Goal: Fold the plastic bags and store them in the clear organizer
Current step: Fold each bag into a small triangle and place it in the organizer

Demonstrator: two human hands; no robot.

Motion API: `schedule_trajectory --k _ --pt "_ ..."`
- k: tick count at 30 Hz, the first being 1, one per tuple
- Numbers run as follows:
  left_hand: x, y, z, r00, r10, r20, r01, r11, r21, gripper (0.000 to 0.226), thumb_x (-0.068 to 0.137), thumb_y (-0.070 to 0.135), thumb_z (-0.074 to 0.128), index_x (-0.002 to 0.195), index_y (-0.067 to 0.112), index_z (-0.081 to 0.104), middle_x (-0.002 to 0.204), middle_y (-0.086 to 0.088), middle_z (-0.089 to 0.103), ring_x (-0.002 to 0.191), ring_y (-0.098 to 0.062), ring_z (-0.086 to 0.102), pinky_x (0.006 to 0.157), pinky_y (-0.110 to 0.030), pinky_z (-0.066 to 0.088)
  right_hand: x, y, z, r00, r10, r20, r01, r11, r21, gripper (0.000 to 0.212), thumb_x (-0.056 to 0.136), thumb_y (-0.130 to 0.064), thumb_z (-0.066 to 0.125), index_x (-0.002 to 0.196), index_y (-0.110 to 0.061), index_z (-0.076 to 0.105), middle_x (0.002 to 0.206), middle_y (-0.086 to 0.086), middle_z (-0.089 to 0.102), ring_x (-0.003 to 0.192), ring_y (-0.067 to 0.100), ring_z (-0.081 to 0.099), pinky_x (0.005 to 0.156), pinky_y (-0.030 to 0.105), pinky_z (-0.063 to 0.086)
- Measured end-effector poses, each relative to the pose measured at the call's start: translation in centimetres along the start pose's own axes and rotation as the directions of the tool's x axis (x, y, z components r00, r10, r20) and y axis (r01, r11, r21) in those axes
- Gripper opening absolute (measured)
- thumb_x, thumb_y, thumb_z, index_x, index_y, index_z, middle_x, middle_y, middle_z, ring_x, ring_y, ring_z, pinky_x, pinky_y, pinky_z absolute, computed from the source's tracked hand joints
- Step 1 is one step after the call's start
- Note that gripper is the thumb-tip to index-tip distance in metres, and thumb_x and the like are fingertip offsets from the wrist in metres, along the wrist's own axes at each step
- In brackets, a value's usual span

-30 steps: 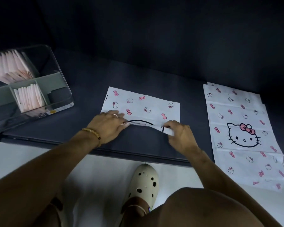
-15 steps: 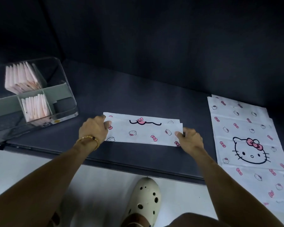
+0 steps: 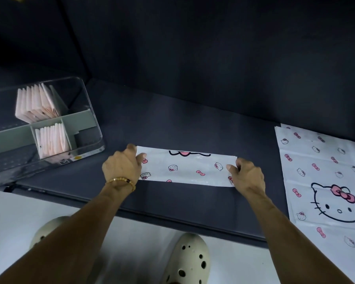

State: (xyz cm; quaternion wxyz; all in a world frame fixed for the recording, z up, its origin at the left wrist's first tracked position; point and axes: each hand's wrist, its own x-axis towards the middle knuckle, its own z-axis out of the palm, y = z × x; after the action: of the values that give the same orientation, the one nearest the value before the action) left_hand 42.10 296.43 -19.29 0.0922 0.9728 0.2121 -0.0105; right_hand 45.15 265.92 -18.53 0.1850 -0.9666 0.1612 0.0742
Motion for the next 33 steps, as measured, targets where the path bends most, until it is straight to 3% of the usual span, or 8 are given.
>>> schedule_trajectory --k 3,7,11,13,15,19,24,33 --pt "-0.5 0.2 -0.3 0.97 0.221 -0.104 -0.225 0.974 -0.035 0.036 0.077 0.02 0.075 0.108 0.011 0.058 0.1 -0.015 0.062 0.092 -0.039 0.059 0.068 -0.044 0.046 0.2 -0.1 0.0 1.0 0.006 0.013 -0.006 1.0 -0.008 0.033 0.092 -0.037 0.059 0.073 -0.017 0.043 0.071 0.006 0.054 0.075 0.032 0.049 0.065 0.032 0.04" --pt "-0.4 -0.9 0.7 0.711 0.703 0.024 -0.7 0.71 -0.072 0.061 0.074 -0.006 0.061 0.134 0.006 0.052 0.144 -0.009 0.046 0.136 -0.028 0.038 0.108 -0.045 0.038 0.3 -0.3 -0.4 0.998 0.039 0.056 -0.039 0.999 0.008 0.034 0.09 -0.04 0.061 0.071 -0.017 0.045 0.067 0.002 0.055 0.08 0.033 0.056 0.065 0.031 0.04" --pt "-0.3 -2.6 1.6 0.645 0.754 0.126 -0.757 0.653 -0.029 0.062 0.094 0.038 0.019 0.149 0.009 0.019 0.157 -0.002 0.012 0.145 -0.016 0.007 0.119 -0.03 0.004 -1.0 -1.7 -1.1 0.975 -0.122 -0.186 0.072 0.964 -0.254 0.03 0.079 -0.033 0.075 0.095 -0.013 0.059 0.092 0.011 0.063 0.089 0.035 0.06 0.068 0.037 0.043" --pt "-0.2 -2.6 1.7 0.639 0.756 0.14 -0.762 0.648 -0.019 0.067 0.092 0.044 0.011 0.15 0.009 0.015 0.157 -0.003 0.009 0.145 -0.015 0.003 0.118 -0.03 0.001 -2.8 -5.0 0.5 0.838 -0.475 -0.271 0.347 0.845 -0.407 0.036 0.061 -0.015 0.085 0.092 -0.006 0.069 0.096 0.014 0.066 0.088 0.035 0.063 0.07 0.04 0.05" --pt "-0.2 -2.5 1.6 0.637 0.757 0.146 -0.763 0.646 -0.025 0.067 0.093 0.044 0.012 0.15 0.009 0.016 0.158 -0.004 0.012 0.146 -0.017 0.005 0.119 -0.03 0.003 -5.0 -9.0 3.9 0.698 -0.705 -0.12 0.646 0.694 -0.319 0.042 0.069 -0.009 0.078 0.108 0.003 0.068 0.12 0.019 0.064 0.109 0.036 0.061 0.092 0.042 0.05" --pt "0.1 -2.7 1.5 0.632 0.762 0.143 -0.765 0.642 -0.044 0.067 0.093 0.044 0.015 0.149 0.007 0.016 0.157 -0.005 0.012 0.146 -0.016 0.004 0.119 -0.028 0.002 -7.1 -11.5 8.7 0.715 -0.676 0.178 0.698 0.703 -0.134 0.057 0.102 -0.026 0.032 0.153 -0.006 0.015 0.161 0.009 0.008 0.149 0.022 0.004 0.12 0.037 0.002" --pt "0.2 -3.0 1.4 0.621 0.771 0.14 -0.773 0.632 -0.053 0.07 0.092 0.048 0.018 0.15 0.01 0.015 0.158 -0.003 0.009 0.144 -0.011 0.0 0.115 -0.021 -0.008 -4.2 -6.3 6.1 0.66 -0.709 0.248 0.75 0.606 -0.263 0.063 0.098 -0.049 0.013 0.154 -0.021 0.011 0.162 0.0 0.004 0.149 0.016 0.0 0.121 0.041 0.004" --pt "0.6 -3.4 1.2 0.57 0.803 0.172 -0.801 0.59 -0.098 0.063 0.083 0.063 0.039 0.136 0.029 0.04 0.159 0.0 0.006 0.146 -0.013 -0.003 0.118 -0.033 0.01 -0.6 1.3 2.5 0.78 -0.571 0.256 0.625 0.681 -0.382 0.069 0.095 -0.06 0.002 0.154 -0.025 -0.001 0.161 -0.004 -0.009 0.148 0.011 -0.012 0.12 0.034 -0.005"
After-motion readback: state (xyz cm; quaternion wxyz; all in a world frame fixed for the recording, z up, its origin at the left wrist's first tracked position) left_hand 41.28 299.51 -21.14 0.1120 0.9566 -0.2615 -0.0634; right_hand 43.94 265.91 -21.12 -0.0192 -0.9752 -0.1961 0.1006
